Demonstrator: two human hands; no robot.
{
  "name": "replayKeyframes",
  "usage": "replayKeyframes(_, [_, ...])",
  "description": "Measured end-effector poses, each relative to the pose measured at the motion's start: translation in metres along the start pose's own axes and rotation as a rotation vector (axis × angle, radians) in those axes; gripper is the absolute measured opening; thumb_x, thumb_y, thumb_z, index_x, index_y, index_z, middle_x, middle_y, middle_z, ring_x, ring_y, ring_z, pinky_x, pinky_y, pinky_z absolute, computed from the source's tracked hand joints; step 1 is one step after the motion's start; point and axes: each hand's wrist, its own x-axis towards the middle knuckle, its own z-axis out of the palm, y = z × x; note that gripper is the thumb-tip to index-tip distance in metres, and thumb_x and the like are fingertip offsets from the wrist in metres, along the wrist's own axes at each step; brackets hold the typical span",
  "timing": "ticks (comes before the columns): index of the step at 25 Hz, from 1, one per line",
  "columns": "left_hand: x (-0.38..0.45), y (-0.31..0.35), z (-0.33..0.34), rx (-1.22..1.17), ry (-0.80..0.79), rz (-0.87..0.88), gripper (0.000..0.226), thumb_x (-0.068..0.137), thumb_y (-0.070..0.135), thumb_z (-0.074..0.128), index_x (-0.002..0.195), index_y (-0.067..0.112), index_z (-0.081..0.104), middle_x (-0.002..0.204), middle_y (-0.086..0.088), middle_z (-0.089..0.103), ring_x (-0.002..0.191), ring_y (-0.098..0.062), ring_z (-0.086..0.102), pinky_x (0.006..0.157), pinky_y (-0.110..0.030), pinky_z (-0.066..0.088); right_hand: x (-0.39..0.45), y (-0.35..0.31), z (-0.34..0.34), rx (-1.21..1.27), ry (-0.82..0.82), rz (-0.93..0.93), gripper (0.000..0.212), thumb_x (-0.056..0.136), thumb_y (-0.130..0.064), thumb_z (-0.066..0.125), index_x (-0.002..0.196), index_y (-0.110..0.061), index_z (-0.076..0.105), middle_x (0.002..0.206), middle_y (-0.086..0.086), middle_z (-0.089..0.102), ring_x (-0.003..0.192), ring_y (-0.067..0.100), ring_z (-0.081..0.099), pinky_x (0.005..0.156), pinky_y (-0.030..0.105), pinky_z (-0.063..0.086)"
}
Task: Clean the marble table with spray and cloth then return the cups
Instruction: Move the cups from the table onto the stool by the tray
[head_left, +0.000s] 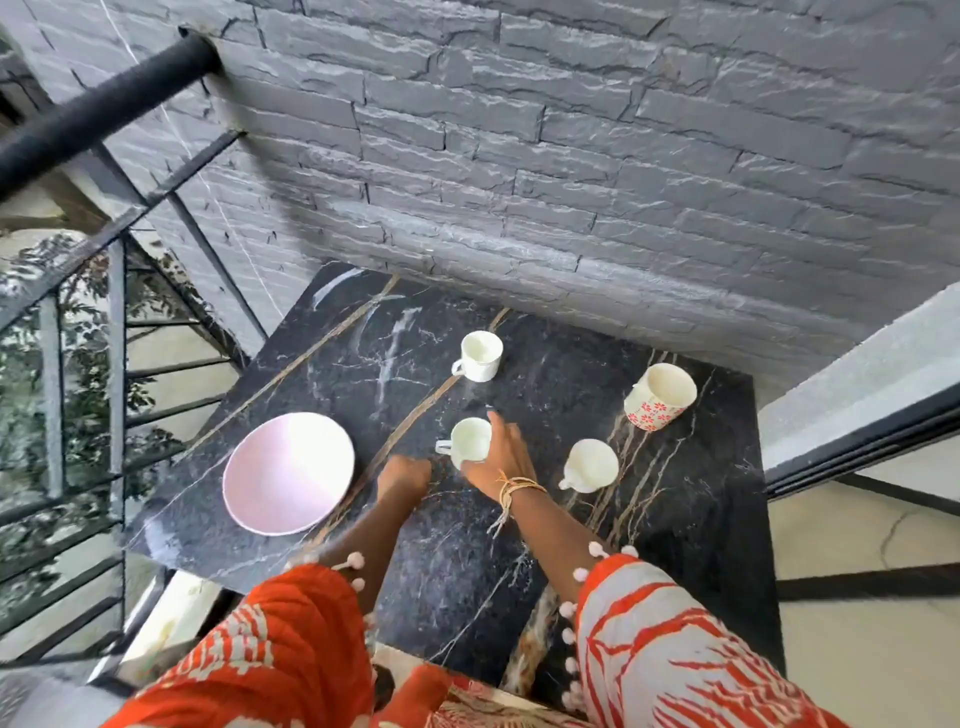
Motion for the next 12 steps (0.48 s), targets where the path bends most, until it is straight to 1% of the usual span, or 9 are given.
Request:
replayKeyframes(1, [0.002, -0.006, -0.002, -0.147, -0.04, -0.016, 0.033, 0.087, 0.029, 0.053, 0.093, -0.002, 0.064, 0.089, -0.022, 0.068, 0.078, -0.035, 0.066, 0.069, -0.037, 0.054, 0.005, -0.003, 0.005, -0.037, -0.032, -0.01, 0.091, 0.076, -0.029, 0.075, 0.149, -0.018, 0.022, 0.146, 0.013, 0.033, 0.13, 0.035, 0.041, 0.105, 0.043, 0.041])
replayKeyframes(2, [-0.004, -0.007, -0.007, -0.305, -0.115, -0.081, 0.03, 0.091, 0.031, 0.05, 0.089, 0.003, 0.059, 0.08, -0.018, 0.064, 0.067, -0.03, 0.061, 0.063, -0.033, 0.048, 0.006, -0.009, 0.009, -0.075, -0.052, -0.005, 0.092, 0.077, -0.031, 0.076, 0.15, -0.018, 0.02, 0.148, 0.012, 0.031, 0.131, 0.036, 0.039, 0.104, 0.044, 0.041])
replayKeyframes(3, [-0.013, -0.009, -0.012, -0.452, -0.2, -0.159, 0.027, 0.095, 0.035, 0.047, 0.092, 0.009, 0.054, 0.08, -0.013, 0.06, 0.068, -0.027, 0.058, 0.065, -0.031, 0.043, 0.008, -0.01, 0.014, -0.104, -0.058, 0.012, 0.093, 0.077, -0.032, 0.076, 0.15, -0.018, 0.02, 0.149, 0.011, 0.031, 0.132, 0.035, 0.039, 0.104, 0.045, 0.041])
replayKeyframes(4, [-0.023, -0.009, -0.016, -0.587, -0.275, -0.222, 0.026, 0.096, 0.038, 0.044, 0.1, 0.013, 0.051, 0.089, -0.012, 0.059, 0.082, -0.029, 0.061, 0.074, -0.034, 0.043, 0.01, -0.01, 0.015, -0.123, -0.053, 0.034, 0.091, 0.077, -0.033, 0.076, 0.149, -0.017, 0.022, 0.148, 0.01, 0.032, 0.131, 0.034, 0.04, 0.103, 0.045, 0.042])
replayKeyframes(5, [-0.023, -0.014, -0.02, -0.735, -0.319, -0.274, 0.029, 0.097, 0.04, 0.042, 0.11, 0.014, 0.048, 0.1, -0.013, 0.058, 0.103, -0.032, 0.06, 0.085, -0.038, 0.041, 0.015, -0.012, 0.019, -0.131, -0.035, 0.046, 0.089, 0.075, -0.033, 0.078, 0.146, -0.016, 0.027, 0.146, 0.01, 0.036, 0.129, 0.034, 0.043, 0.101, 0.044, 0.044])
replayKeyframes(6, [-0.021, -0.02, -0.025, -0.928, -0.326, -0.325, 0.034, 0.097, 0.042, 0.041, 0.118, 0.015, 0.046, 0.109, -0.014, 0.057, 0.118, -0.034, 0.055, 0.092, -0.04, 0.039, 0.019, -0.014, 0.024, -0.123, -0.019, 0.047, 0.085, 0.072, -0.032, 0.08, 0.141, -0.015, 0.033, 0.142, 0.011, 0.041, 0.126, 0.034, 0.046, 0.099, 0.043, 0.046])
replayKeyframes(7, [-0.02, -0.02, -0.027, -1.096, -0.315, -0.343, 0.04, 0.097, 0.044, 0.041, 0.125, 0.014, 0.043, 0.115, -0.016, 0.058, 0.124, -0.034, 0.052, 0.095, -0.042, 0.038, 0.02, -0.011, 0.021, -0.101, 0.015, 0.048, 0.082, 0.069, -0.031, 0.083, 0.136, -0.014, 0.038, 0.138, 0.011, 0.045, 0.123, 0.033, 0.05, 0.097, 0.042, 0.048])
replayKeyframes(9, [-0.019, -0.021, -0.034, -1.38, -0.234, -0.363, 0.05, 0.098, 0.044, 0.042, 0.138, 0.014, 0.036, 0.129, -0.016, 0.057, 0.125, -0.034, 0.053, 0.095, -0.043, 0.04, 0.021, -0.011, 0.02, -0.069, 0.04, 0.05, 0.078, 0.066, -0.028, 0.085, 0.13, -0.012, 0.043, 0.133, 0.012, 0.049, 0.119, 0.034, 0.052, 0.096, 0.041, 0.049])
replayKeyframes(12, [-0.014, -0.027, -0.038, -1.572, -0.151, -0.361, 0.055, 0.097, 0.039, 0.048, 0.143, 0.013, 0.032, 0.134, -0.016, 0.055, 0.12, -0.035, 0.056, 0.096, -0.043, 0.044, 0.017, -0.012, 0.024, -0.032, 0.05, 0.074, 0.078, 0.066, -0.024, 0.084, 0.128, -0.009, 0.041, 0.133, 0.013, 0.048, 0.119, 0.034, 0.052, 0.093, 0.042, 0.049])
